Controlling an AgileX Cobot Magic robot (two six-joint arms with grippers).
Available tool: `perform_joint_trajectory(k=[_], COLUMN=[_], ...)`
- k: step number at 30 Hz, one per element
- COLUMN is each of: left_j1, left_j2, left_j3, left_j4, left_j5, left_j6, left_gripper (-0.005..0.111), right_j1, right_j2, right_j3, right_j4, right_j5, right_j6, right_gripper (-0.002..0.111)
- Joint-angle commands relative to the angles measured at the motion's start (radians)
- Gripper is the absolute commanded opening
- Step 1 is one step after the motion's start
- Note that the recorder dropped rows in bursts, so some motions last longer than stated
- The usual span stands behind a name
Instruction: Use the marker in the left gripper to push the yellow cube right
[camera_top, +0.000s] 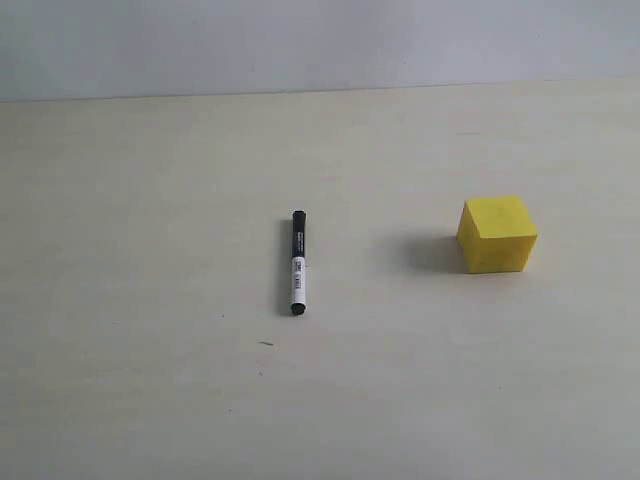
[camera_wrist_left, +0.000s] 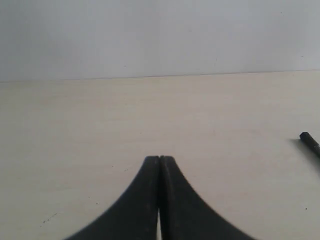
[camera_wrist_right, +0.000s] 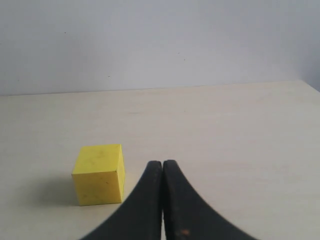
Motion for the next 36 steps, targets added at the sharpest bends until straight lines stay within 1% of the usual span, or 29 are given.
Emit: perform_joint_trajectory(k=[1,7,36], left_j1=[0.003,0.003,0.003], left_j2=[-0.004,-0.004,-0.004], left_j3=[0.007,0.007,0.007], left_j4=[0.001,0.001,0.001], left_j5=[-0.007,0.027,0.027], left_j6=[0.005,0.003,0.003], left_gripper=[0.000,0.000,0.000], right_j1=[-0.004,-0.004,-0.004], right_j2=[-0.006,-0.006,-0.006], right_j3=[0.004,0.004,0.004], right_j4=[-0.001,-0.001,-0.001], right_j5=[-0.004,-0.004,-0.004], right_j6=[-0.008,-0.008,-0.008], right_gripper=[0.000,0.000,0.000])
